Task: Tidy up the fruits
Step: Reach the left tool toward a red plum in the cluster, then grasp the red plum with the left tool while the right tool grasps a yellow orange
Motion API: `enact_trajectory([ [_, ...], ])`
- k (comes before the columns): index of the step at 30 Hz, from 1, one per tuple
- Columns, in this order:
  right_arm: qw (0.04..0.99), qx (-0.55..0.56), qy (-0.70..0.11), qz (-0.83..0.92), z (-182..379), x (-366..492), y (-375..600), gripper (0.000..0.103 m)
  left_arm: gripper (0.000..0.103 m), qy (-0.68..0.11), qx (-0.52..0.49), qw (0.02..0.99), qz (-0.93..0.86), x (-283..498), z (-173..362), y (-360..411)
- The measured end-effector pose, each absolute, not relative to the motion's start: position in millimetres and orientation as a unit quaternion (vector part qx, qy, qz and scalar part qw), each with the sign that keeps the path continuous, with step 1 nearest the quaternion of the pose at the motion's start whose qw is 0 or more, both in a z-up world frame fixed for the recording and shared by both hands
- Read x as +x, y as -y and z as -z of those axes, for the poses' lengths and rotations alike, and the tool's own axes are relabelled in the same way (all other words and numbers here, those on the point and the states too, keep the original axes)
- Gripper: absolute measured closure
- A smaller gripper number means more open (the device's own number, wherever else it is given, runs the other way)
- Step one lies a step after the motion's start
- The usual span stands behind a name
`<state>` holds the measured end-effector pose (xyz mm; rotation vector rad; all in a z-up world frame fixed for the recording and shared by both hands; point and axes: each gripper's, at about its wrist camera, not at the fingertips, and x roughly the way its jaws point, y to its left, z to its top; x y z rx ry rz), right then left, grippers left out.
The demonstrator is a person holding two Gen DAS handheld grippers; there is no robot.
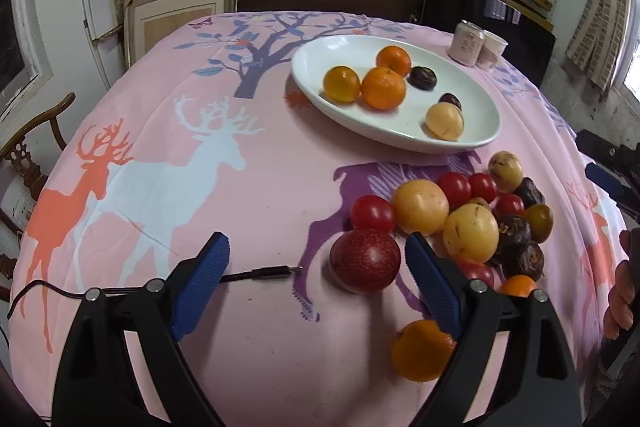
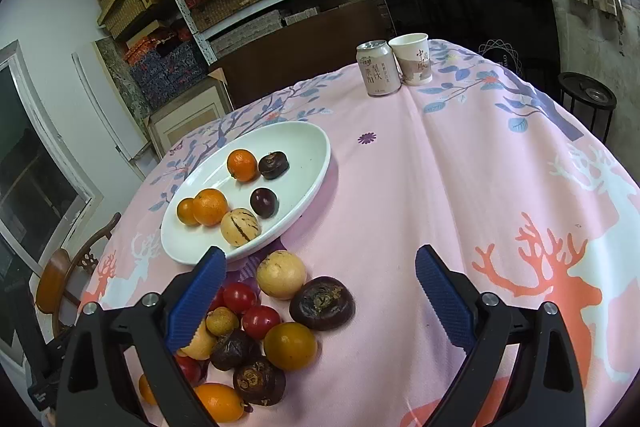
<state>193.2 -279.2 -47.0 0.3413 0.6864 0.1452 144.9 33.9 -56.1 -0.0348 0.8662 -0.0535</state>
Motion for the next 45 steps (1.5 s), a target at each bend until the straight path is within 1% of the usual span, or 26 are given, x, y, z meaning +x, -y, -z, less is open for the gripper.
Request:
enact_trajectory([
  [1,0.925,0.167,-0.335,-0.07,46.9,193.6,279.2,0.007,0.018,-0.42,-0.016,0.907,0.028,145.2,56.4,-32.3],
  [2,0.925,0.167,-0.335,-0.069,46.9,193.4,279.4,0.007,0.024,-0.422,-0.013,0.906,0.035,145.2,57.3,-29.4],
  [4,0.924,0.167,-0.337,-0.069,47.5,193.5,279.1,0.006,0.031,-0.425,-0.003,0.904,0.047,144.7,59.4,-22.4],
  [6,0.924,0.167,-0.338,-0.068,47.7,193.8,278.7,0.006,0.034,-0.426,0.015,0.903,0.055,144.0,61.4,-13.7],
  [8,0.924,0.167,-0.338,-0.069,48.0,193.8,278.6,0.006,0.041,-0.427,0.024,0.901,0.07,142.4,62.8,-7.2],
  [14,0.924,0.166,-0.339,-0.069,47.8,194.4,277.9,0.006,0.043,-0.425,0.023,0.901,0.079,142.8,62.4,-4.5],
  [21,0.924,0.162,-0.341,-0.069,49.8,194.4,275.5,0.006,0.044,-0.442,0.016,0.895,0.066,149.1,69.0,-11.1],
  [22,0.923,0.163,-0.341,-0.068,49.7,194.3,275.5,0.006,0.048,-0.443,0.009,0.894,0.064,149.7,68.9,-14.0],
  [23,0.923,0.163,-0.341,-0.068,49.9,194.4,275.2,0.006,0.055,-0.443,0.007,0.895,0.061,149.7,68.7,-15.8],
  [26,0.922,0.159,-0.347,-0.064,52.0,196.4,273.9,0.006,0.063,-0.446,-0.007,0.893,0.056,151.5,69.8,-22.4],
  [33,0.92,0.148,-0.359,-0.059,56.8,197.5,273.5,0.006,0.064,-0.448,-0.012,0.892,0.057,152.4,70.1,-23.6],
  [40,0.914,0.072,-0.396,-0.043,75.9,186.4,258.6,0.006,0.064,-0.447,-0.008,0.893,0.053,152.2,69.9,-24.1],
  [45,0.91,0.054,-0.407,-0.063,80.9,182.8,251.5,0.006,0.063,-0.447,-0.003,0.893,0.052,151.7,70.1,-23.0],
])
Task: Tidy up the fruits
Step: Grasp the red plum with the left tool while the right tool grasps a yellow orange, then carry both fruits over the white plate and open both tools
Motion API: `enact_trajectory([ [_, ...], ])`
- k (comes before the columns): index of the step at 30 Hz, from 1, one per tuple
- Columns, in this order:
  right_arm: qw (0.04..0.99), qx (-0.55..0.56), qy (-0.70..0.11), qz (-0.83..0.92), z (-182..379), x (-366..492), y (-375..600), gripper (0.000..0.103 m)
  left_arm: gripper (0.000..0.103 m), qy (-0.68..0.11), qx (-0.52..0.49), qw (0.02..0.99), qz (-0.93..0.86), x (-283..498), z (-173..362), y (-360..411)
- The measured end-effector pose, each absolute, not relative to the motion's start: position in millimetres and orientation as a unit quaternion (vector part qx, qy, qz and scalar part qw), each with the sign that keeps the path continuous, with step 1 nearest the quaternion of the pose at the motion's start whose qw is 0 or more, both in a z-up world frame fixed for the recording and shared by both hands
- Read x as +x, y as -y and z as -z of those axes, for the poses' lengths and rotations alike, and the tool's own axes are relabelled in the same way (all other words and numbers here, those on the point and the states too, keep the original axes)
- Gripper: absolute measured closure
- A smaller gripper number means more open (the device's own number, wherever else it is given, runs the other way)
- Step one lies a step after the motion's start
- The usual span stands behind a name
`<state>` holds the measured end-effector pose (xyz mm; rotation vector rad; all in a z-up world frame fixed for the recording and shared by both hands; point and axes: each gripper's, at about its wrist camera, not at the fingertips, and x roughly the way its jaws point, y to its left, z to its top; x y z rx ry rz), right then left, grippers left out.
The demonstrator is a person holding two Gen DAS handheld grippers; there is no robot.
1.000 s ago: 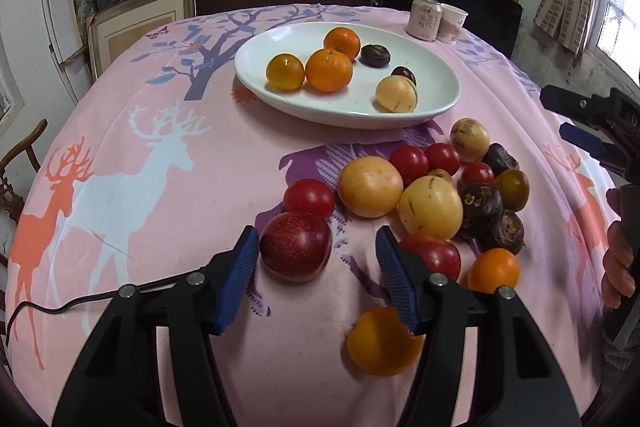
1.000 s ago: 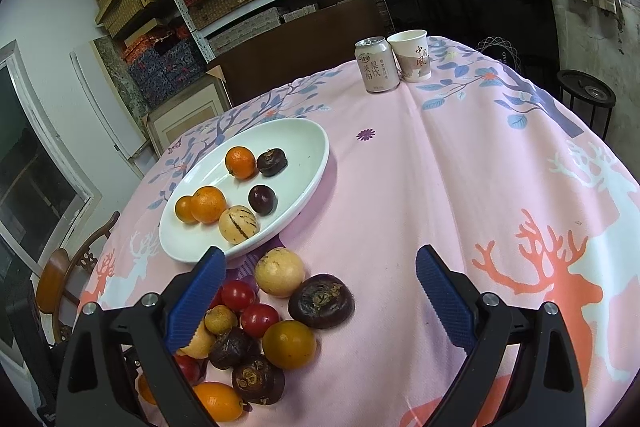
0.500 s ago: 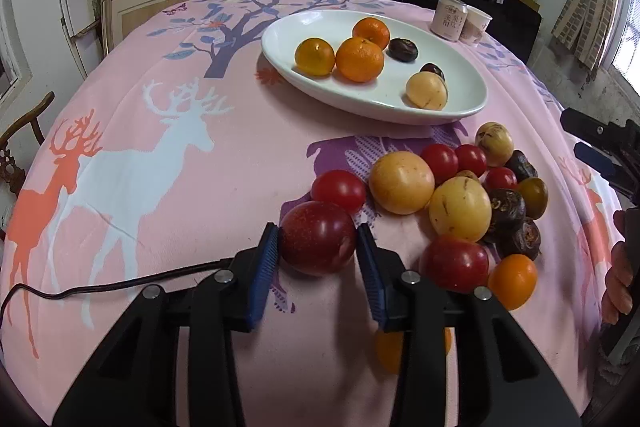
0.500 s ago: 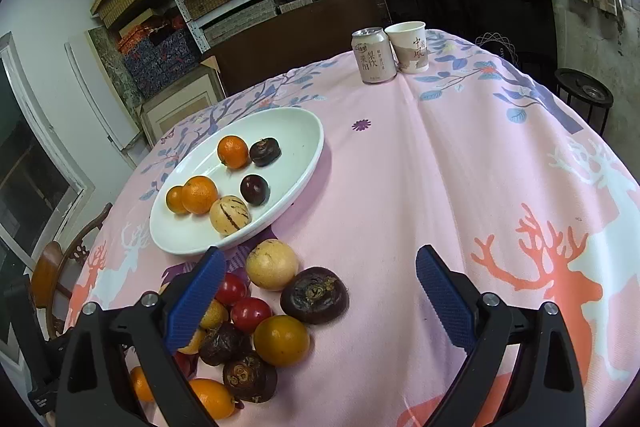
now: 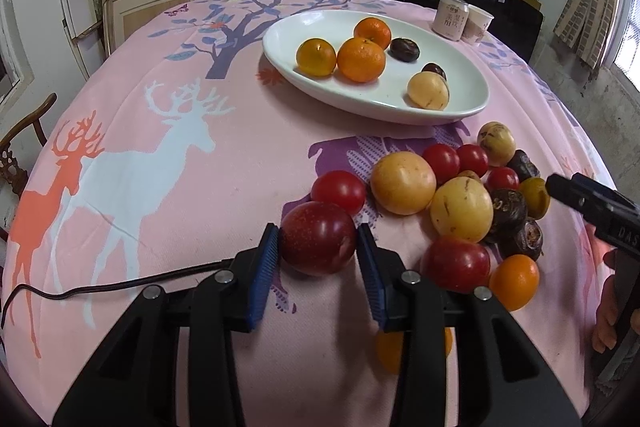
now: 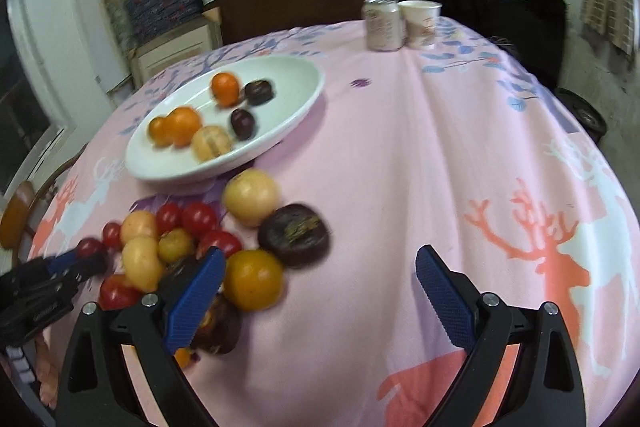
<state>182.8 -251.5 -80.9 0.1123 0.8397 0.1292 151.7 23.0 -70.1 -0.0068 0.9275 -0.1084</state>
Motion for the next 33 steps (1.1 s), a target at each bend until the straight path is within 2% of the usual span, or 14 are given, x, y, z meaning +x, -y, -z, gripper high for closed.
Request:
enact_trajectory([
  [4,0.911,0.021,-0.409,-0.053,84.1,181.8,243.8,0.006,0.063,-0.447,0.0,0.893,0.051,151.6,70.2,-21.9],
  [10,0.927,0.09,-0.364,0.017,71.5,171.7,281.5,0.006,0.063,-0.452,0.005,0.89,0.054,152.2,72.5,-19.3],
  [13,0.915,0.095,-0.392,-0.011,82.3,175.6,277.8,0.007,0.063,-0.452,0.008,0.89,0.055,152.0,73.3,-18.1],
  [17,0.912,0.032,-0.408,-0.036,91.1,174.3,248.1,0.024,0.063,-0.453,0.006,0.89,0.056,152.3,73.7,-18.7],
  [21,0.901,0.03,-0.43,-0.035,101.1,172.0,250.9,0.041,0.063,-0.458,0.007,0.887,0.06,152.9,75.0,-17.6],
  [28,0.899,0.029,-0.435,-0.048,98.3,162.8,257.5,0.054,0.064,-0.459,-0.003,0.886,0.065,153.5,75.8,-19.3],
  [30,0.898,0.029,-0.436,-0.052,98.3,162.3,257.9,0.066,0.064,-0.459,-0.005,0.886,0.066,153.5,75.7,-19.7],
  [33,0.898,0.034,-0.436,-0.052,97.6,162.7,258.9,0.066,0.064,-0.459,-0.012,0.886,0.07,154.4,75.2,-21.8],
])
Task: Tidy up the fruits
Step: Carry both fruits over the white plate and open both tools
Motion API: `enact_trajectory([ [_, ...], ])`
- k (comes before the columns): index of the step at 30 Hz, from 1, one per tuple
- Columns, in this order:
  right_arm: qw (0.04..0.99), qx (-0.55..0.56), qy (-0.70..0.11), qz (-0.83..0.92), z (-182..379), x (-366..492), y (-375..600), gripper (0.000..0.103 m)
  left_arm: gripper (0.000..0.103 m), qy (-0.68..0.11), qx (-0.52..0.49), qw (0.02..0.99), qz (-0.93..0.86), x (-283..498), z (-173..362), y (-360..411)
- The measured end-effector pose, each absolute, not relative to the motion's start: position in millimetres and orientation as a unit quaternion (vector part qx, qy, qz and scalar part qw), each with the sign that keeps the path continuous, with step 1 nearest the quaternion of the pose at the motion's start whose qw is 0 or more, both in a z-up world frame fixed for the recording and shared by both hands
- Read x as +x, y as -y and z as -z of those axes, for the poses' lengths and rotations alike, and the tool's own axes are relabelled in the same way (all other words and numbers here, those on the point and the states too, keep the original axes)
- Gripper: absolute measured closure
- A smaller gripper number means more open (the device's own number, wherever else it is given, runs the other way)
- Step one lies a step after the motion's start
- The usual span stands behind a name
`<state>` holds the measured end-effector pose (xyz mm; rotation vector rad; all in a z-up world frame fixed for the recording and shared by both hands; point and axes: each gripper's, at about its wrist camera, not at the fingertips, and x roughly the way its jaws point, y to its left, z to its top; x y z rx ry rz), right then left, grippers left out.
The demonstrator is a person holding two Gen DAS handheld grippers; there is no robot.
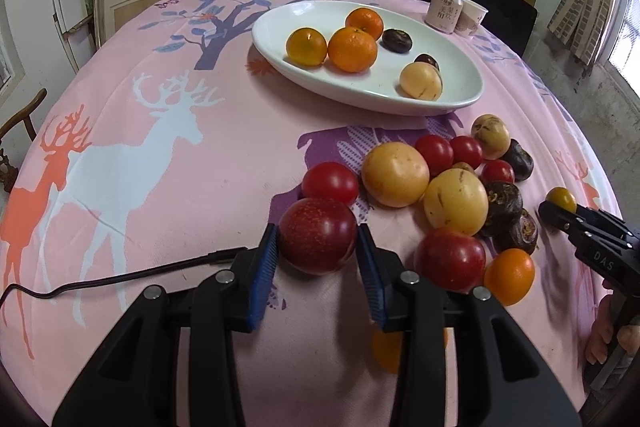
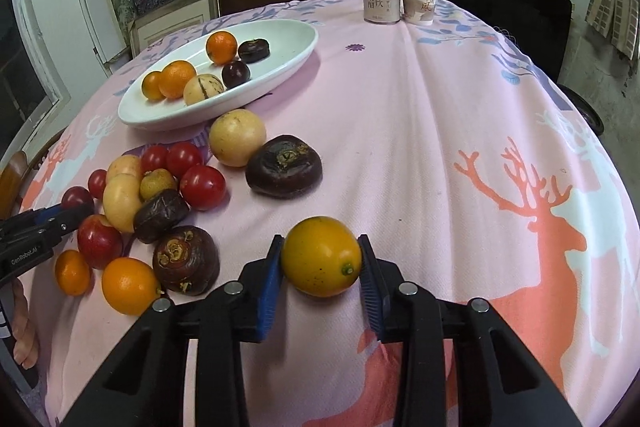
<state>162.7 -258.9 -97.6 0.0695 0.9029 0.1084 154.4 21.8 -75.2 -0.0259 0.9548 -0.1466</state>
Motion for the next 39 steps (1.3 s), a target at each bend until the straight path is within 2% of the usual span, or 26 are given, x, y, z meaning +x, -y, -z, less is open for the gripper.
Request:
enact_trajectory([
  [10,0.898,0.083,-0.425,-0.08,84.0,169.2,269.5,0.066,0.065,-0.409,-0.017,0.91,0.066,151.1,45.8,-22.9],
  [17,0.92,0.087,-0.368,-0.104,4.4,226.1,248.7,0.066,0.065,-0.381,-0.008,0.921,0.079,215.0,-9.7,2.8],
  [20,0.921,0.096,-0.363,-0.103,-1.6,260.2,237.2,0.066,0.065,-0.392,-0.017,0.916,0.087,239.7,1.4,13.0],
  [25,0.907,0.116,-0.392,-0.099,28.7,317.1,227.1,0.066,0.065,-0.417,-0.012,0.905,0.086,261.1,32.3,14.2],
  [26,0.905,0.121,-0.396,-0.102,34.9,323.4,226.5,0.06,0.064,-0.42,-0.01,0.903,0.084,263.8,35.4,13.7],
  [27,0.903,0.124,-0.398,-0.108,39.6,327.0,223.8,0.039,0.064,-0.424,-0.01,0.902,0.081,264.8,38.1,13.2],
  [28,0.9,0.127,-0.401,-0.112,42.6,329.5,225.9,0.032,0.064,-0.429,-0.014,0.9,0.078,266.9,39.9,11.7],
  [30,0.906,0.139,-0.386,-0.109,42.2,325.0,232.7,0.031,0.057,-0.428,-0.017,0.9,0.084,265.2,39.2,9.8],
  [32,0.909,0.154,-0.371,-0.112,36.4,319.1,241.4,0.028,0.032,-0.41,-0.015,0.909,0.075,259.0,31.8,8.1],
  [35,0.911,0.183,-0.353,-0.111,29.4,308.8,255.4,0.015,0.026,-0.383,-0.014,0.921,0.07,245.7,18.3,3.1],
  [39,0.915,0.192,-0.339,-0.103,24.0,292.9,266.7,0.013,0.022,-0.37,-0.018,0.927,0.059,231.2,10.1,-7.9],
])
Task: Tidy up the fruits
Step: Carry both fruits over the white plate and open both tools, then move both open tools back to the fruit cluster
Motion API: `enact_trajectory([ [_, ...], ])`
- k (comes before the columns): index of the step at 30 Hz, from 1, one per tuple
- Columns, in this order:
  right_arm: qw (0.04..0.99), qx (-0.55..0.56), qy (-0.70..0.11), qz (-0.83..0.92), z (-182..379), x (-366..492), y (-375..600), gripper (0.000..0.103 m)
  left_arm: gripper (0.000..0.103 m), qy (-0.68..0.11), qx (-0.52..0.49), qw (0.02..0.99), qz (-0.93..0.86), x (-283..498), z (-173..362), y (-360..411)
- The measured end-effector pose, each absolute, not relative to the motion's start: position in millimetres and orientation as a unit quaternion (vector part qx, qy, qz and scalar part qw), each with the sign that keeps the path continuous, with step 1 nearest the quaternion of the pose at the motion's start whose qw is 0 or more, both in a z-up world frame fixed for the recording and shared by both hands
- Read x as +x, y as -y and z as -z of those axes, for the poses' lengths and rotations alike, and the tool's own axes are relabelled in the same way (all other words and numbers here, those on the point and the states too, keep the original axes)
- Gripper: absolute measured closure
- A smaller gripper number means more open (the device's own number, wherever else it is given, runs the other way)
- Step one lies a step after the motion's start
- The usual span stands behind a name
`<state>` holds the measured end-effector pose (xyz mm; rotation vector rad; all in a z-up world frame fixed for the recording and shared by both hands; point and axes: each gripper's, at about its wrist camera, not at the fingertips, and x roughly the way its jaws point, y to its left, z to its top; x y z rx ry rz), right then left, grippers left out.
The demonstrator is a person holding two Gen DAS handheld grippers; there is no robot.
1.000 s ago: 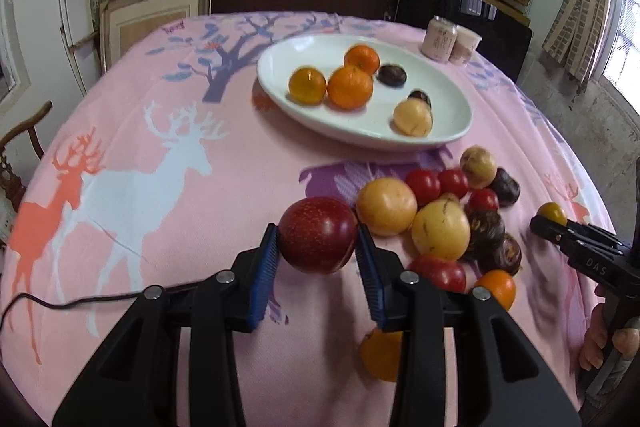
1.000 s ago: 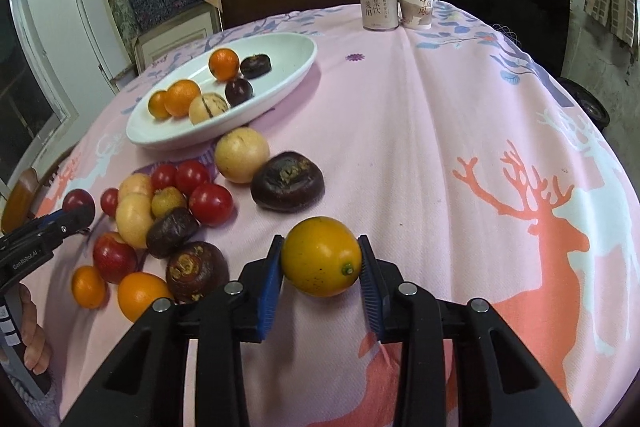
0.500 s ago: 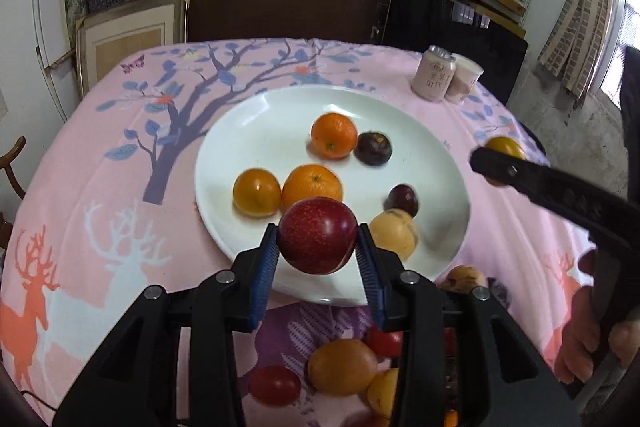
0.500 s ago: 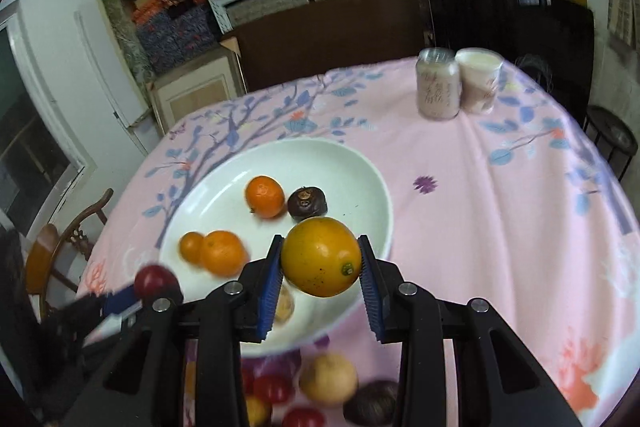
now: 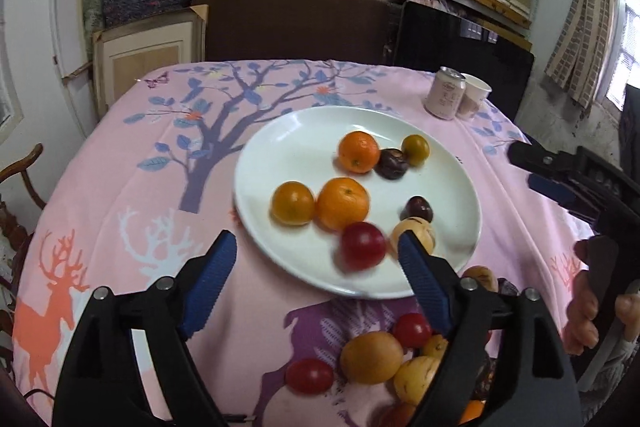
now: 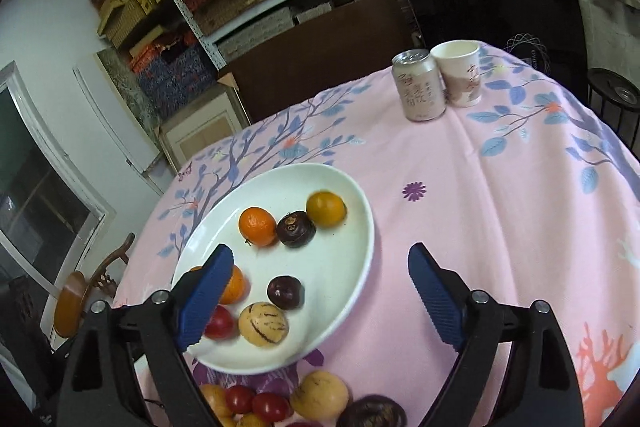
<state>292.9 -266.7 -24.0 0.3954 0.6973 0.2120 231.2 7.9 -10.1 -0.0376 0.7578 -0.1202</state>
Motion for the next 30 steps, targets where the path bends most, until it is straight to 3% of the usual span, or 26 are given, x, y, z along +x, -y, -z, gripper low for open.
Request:
enact_trajectory([
  [6,0.934,0.166,-0.308,-0.073,30.2,234.9,278.9,0.006,0.021,-0.392,-0.043,0.919,0.026,202.5,25.5,-35.1],
  [11,0.931,0.183,-0.308,-0.064,37.7,212.8,295.0,0.005,0.021,-0.401,-0.031,0.915,0.006,172.4,41.8,-42.3],
  [30,0.919,0.214,-0.323,-0.079,39.5,214.7,302.8,0.003,0.021,-0.443,0.038,0.895,0.039,168.7,71.1,-17.0],
])
